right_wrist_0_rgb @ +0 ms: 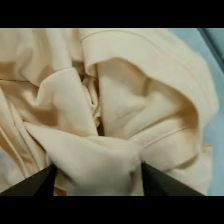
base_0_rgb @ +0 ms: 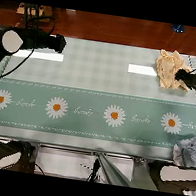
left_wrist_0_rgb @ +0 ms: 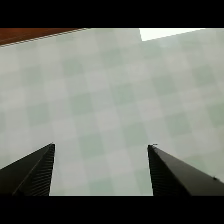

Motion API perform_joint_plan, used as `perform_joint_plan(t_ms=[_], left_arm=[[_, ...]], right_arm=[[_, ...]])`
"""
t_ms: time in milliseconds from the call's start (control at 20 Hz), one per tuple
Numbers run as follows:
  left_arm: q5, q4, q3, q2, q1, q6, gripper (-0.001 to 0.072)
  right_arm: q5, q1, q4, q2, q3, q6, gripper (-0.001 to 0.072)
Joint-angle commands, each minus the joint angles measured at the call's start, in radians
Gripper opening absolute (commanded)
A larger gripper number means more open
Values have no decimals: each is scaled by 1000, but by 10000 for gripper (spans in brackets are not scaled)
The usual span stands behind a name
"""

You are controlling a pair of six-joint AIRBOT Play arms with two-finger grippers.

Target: Fold the shirts.

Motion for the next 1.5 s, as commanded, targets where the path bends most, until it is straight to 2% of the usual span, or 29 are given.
perform_joint_plan(t_ms=[0,50,100,200,350,500,650,800,950,1100,1200,1300,1450], left_arm=[[-2,1,0,-3,1,-1,712],[-2,1,0,-3,1,-1,712],[-2,1,0,-3,1,-1,712],[-2,1,2,-2,1,-1,711],[-6,1,19,16,1,-1,692],[-10,1,69,73,1,-1,692],[-10,1,135,166,0,-1,693],[-11,1,173,290,1,-2,693],[-114,1,173,404,1,-5,693],[-360,1,172,453,1,-5,693],[-518,1,164,448,1,-5,693],[-582,2,122,447,1,-5,693],[-586,1,5,447,1,-5,693]], right_arm=[[-103,23,79,-87,1,0,403],[-122,31,84,-85,1,0,91],[-130,36,101,-72,6,-2,27],[-117,45,108,-9,36,-43,26],[-64,69,124,174,101,-217,24],[26,122,124,403,170,-328,24],[46,193,126,613,203,-339,26],[60,268,191,782,212,-338,25],[161,319,283,874,212,-300,25],[405,390,352,850,212,-293,25],[520,499,391,769,208,-287,25],[531,662,347,651,186,-287,25],[510,855,248,423,166,-286,26]])
